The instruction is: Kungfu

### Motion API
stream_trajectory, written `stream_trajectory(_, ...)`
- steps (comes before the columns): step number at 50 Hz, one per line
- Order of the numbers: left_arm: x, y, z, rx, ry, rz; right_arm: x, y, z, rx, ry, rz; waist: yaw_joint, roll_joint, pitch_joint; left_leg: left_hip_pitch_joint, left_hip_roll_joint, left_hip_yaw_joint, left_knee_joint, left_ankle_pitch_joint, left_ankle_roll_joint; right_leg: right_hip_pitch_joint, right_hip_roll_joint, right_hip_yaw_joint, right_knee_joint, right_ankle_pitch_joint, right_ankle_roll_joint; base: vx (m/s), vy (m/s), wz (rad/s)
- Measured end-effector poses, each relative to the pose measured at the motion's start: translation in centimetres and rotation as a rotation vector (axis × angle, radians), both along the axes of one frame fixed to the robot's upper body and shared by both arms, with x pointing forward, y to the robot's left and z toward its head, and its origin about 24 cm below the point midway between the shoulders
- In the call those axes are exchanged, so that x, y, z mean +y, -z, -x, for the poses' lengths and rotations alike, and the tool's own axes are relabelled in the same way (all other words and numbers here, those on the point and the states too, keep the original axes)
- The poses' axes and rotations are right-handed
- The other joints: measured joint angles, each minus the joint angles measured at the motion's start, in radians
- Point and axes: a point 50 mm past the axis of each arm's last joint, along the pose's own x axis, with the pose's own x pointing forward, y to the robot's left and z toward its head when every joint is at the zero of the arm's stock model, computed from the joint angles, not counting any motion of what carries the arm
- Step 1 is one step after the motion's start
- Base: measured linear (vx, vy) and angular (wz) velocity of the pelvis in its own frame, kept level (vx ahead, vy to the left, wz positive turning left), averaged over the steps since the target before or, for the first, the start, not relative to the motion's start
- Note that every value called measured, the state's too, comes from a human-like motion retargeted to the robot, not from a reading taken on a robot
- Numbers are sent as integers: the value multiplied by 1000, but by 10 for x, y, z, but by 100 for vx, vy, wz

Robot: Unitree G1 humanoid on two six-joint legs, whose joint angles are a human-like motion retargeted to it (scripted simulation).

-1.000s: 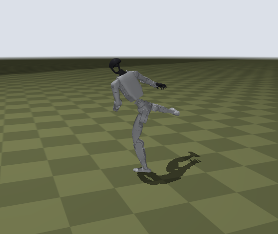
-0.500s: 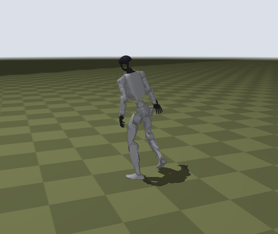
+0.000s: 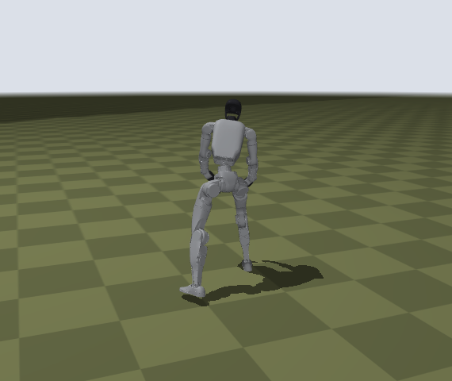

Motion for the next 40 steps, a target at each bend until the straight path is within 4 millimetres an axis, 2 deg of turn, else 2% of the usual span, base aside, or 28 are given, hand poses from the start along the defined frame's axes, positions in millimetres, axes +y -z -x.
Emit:
stream_trajectory(3,-6,-13,-7,-32,72,-107,5,-23,-10,-80,-64,39,-31,26,9,2,-57,2,-54,31,0,-76,-47,40,43,-11,5,0,18,25)
stream_trajectory(5,-6,-14,-9,-16,87,-155,4,-31,-12,-113,-71,39,-48,47,17,0,-84,18,-77,46,0,-107,-75,63,64,-15,11,4,16,47)
stream_trajectory(9,-11,-12,-3,30,89,-78,15,-39,-8,-91,-149,-137,-55,89,44,-2,-106,38,-77,42,0,-115,-96,90,79,-13,20,9,16,28)
stream_trajectory(12,0,-4,5,44,51,-79,28,-37,0,-50,-211,-246,-43,110,45,6,-124,31,-80,48,0,-102,-107,104,74,8,29,12,17,17)
stream_trajectory(15,26,7,24,55,10,-126,53,-29,13,33,-313,-323,-8,123,34,14,-139,30,-75,56,0,-81,-111,116,53,41,35,15,18,-1)
stream_trajectory(18,58,8,53,101,-34,-169,87,-26,32,130,-445,-458,38,131,13,15,-156,31,-69,66,0,-58,-121,121,19,75,39,12,22,-2)
stream_trajectory(21,81,-4,85,122,-47,-194,120,-30,55,205,-581,-583,90,133,-11,22,-174,34,-69,65,0,-27,-135,120,-17,93,41,11,24,4)
stream_trajectory(25,90,-24,109,38,-28,-233,144,-37,78,204,-665,-707,146,131,-55,38,-206,32,-92,52,0,16,-180,110,-53,105,51,9,24,29)
stream_trajectory(31,92,-26,122,-30,-50,-343,141,-43,81,140,-661,-751,164,99,-79,54,-241,39,-121,9,0,88,-236,56,-136,151,73,-4,22,15)
stream_trajectory(34,93,-20,120,-5,-74,-319,133,-41,76,142,-642,-722,144,83,-75,56,-241,53,-121,-17,0,113,-254,-10,-183,195,81,-8,17,-29)
stream_trajectory(37,94,-12,113,51,-99,-257,123,-38,70,154,-612,-692,111,84,-66,55,-216,83,-116,-37,0,126,-235,-72,-231,230,85,-8,5,-61)
stream_trajectory(38,95,-9,110,74,-106,-233,119,-38,67,155,-598,-689,99,83,-67,56,-212,95,-119,-37,0,120,-231,-87,-240,230,83,-3,-1,-77)
stream_trajectory(40,96,-5,102,122,-122,-175,110,-36,64,158,-561,-695,82,89,-71,58,-192,130,-127,-34,0,98,-216,-124,-234,173,30,0,-9,-97)
